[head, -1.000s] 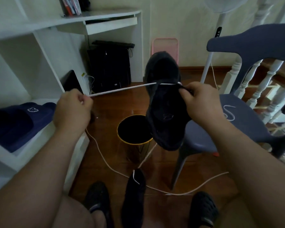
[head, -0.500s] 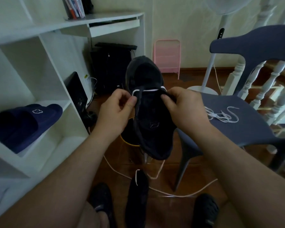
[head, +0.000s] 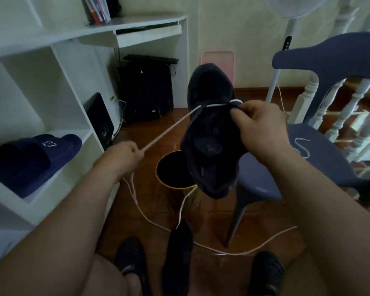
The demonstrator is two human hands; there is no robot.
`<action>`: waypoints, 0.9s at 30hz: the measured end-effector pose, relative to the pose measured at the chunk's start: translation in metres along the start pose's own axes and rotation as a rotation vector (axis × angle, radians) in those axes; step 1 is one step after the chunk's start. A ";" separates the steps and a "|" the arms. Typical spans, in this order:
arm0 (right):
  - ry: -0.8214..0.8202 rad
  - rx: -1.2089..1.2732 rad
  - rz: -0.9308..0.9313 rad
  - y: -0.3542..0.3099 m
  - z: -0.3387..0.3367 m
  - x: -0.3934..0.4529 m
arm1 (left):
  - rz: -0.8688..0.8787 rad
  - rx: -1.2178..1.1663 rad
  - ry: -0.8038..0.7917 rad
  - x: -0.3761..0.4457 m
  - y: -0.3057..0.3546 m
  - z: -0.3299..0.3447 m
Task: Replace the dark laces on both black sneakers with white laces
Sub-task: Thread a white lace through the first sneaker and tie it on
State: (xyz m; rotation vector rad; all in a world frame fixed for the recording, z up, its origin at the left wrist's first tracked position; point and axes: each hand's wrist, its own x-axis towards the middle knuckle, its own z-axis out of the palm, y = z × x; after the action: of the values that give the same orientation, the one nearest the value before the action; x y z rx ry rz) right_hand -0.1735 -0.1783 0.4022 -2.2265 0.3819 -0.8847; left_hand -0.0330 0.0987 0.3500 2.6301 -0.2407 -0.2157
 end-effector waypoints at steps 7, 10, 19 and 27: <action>-0.097 -0.029 -0.043 -0.002 0.016 -0.003 | 0.104 -0.084 -0.188 -0.001 0.002 0.016; -0.126 -0.048 -0.121 -0.005 0.019 -0.003 | 0.249 -0.385 0.017 -0.006 0.022 0.019; -0.111 -0.094 -0.166 -0.002 0.027 -0.003 | 0.521 -0.591 0.504 -0.013 0.063 0.032; -0.117 -0.179 -0.164 -0.001 0.031 -0.011 | 0.509 -0.384 0.391 -0.011 0.064 0.039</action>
State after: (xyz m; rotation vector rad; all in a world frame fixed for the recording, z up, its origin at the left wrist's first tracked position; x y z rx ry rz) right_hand -0.1600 -0.1570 0.3815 -2.4901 0.2335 -0.8262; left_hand -0.0598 0.0279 0.3487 2.0919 -0.6447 0.3825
